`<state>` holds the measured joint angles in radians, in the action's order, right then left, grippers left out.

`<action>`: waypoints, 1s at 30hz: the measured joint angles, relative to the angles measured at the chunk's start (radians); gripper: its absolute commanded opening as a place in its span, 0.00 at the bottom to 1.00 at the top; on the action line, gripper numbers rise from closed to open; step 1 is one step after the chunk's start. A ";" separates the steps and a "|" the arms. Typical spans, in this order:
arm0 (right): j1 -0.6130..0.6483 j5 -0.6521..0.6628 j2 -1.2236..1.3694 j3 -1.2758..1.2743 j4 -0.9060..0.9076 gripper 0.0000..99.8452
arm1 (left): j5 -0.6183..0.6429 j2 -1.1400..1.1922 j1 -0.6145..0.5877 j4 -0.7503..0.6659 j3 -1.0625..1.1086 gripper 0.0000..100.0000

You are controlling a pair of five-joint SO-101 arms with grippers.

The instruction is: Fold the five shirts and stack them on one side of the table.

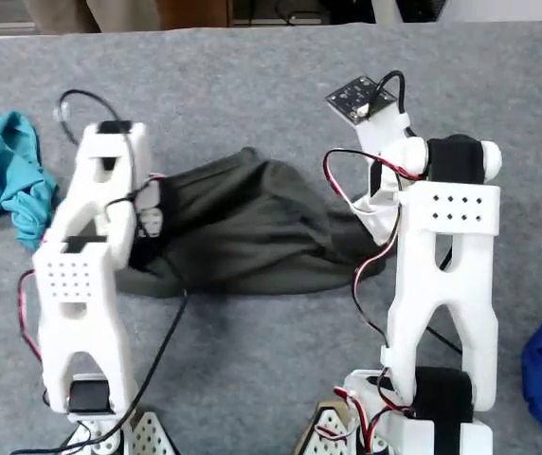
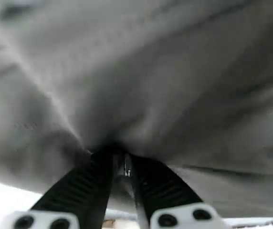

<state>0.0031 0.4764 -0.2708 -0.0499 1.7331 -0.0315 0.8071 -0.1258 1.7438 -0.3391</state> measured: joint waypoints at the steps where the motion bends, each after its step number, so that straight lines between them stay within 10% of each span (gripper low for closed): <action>1: 0.000 0.014 0.000 0.000 0.000 0.00 | -0.025 -0.005 -0.020 0.003 0.023 0.02; 17: 0.000 0.143 0.000 0.000 0.000 0.00 | -0.305 -0.281 -0.091 0.003 0.519 0.02; 30: 0.000 0.235 0.000 -0.005 -0.002 0.00 | -0.236 -0.657 0.041 -0.068 0.176 0.02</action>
<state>0.0031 0.7112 -0.2708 -0.0545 1.7315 -0.2677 0.1504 -0.0844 1.6763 -0.1626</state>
